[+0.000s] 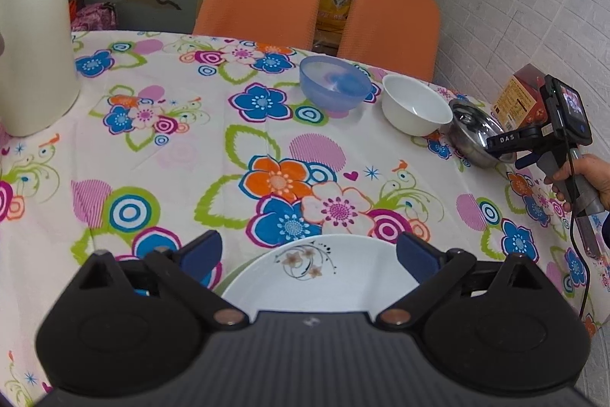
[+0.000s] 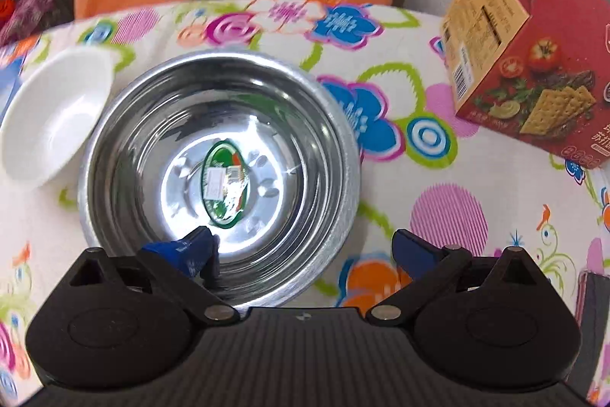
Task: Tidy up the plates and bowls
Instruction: 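Move the left tool to the steel bowl beside the cracker box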
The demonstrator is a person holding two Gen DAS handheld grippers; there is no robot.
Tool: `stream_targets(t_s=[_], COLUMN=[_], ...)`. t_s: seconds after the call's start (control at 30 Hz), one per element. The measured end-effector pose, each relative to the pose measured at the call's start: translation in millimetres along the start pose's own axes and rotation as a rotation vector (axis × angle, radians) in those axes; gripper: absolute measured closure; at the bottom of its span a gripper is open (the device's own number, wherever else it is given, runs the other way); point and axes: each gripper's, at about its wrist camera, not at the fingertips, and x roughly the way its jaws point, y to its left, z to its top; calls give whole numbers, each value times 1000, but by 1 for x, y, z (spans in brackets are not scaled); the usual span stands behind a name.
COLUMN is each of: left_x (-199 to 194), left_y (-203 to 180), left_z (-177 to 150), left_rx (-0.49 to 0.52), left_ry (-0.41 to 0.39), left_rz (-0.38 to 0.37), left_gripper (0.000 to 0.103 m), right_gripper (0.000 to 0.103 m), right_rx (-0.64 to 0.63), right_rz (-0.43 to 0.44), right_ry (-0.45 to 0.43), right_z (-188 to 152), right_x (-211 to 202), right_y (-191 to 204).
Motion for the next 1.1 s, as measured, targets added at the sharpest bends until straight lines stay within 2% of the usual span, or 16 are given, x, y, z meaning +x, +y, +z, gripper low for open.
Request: stream_targets(t_s=[0.17,0.27,0.33,0.47,0.57,0.63,0.83,1.1], left_x=[-6,-5,1,20,39,55,120,189], left_y=[-15,-28,-40,-69,-93,-109,-157,-188], left_z=[-3,-3,0,15,28,38,63,65], left_rx=[35,63,85,125,144,154,159,164], left_ry=[-6,7,26,69,88,104,178,281], left_rz=[-24,-46,-61,-86,-106,-110,-136,-103], left_gripper=[6,5,5,5,5,5,5,5], right_gripper=[15,15,15,15,15,15,15,15], right_rx=[-76,-97,-76,30,78,90,117,107], right_rz=[83,149,148,119,182,220,248,285], right_ry=[21,4,-56,-281,-368,-372,-382,-348], right_z=[-44,-75,-89,-111,-131,-140,-140,-130], right_x=[-20,-33,-44,-80,-90,-88,-70,-42], right_y=[14,20,19,3,-7,-9,-10,-3])
